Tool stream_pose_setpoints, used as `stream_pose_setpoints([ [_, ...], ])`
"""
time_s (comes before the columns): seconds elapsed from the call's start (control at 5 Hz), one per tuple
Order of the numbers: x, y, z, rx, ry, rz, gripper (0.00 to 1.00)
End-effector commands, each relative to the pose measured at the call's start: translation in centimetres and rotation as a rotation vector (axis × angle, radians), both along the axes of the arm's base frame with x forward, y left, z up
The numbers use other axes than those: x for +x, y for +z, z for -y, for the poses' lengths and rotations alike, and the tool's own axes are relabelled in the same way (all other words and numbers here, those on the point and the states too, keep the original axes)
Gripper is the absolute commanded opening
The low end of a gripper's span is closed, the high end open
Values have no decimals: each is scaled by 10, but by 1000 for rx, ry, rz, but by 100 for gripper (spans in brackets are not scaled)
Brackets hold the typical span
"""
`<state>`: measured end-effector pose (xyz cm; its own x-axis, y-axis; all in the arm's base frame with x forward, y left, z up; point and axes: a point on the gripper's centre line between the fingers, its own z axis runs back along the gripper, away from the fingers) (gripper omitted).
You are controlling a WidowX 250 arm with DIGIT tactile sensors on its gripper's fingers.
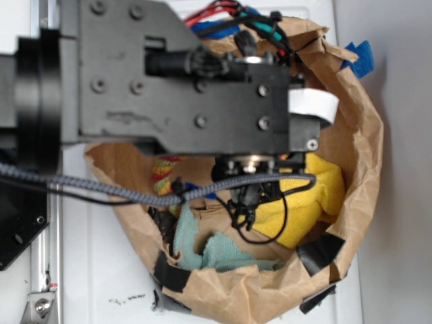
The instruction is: Grab the multicolored rope.
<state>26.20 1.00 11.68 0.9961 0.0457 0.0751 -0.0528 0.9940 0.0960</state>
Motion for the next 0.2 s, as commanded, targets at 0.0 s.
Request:
stream_pose_setpoints([
  [0.0, -2, 14, -7, 4, 7, 82, 0],
])
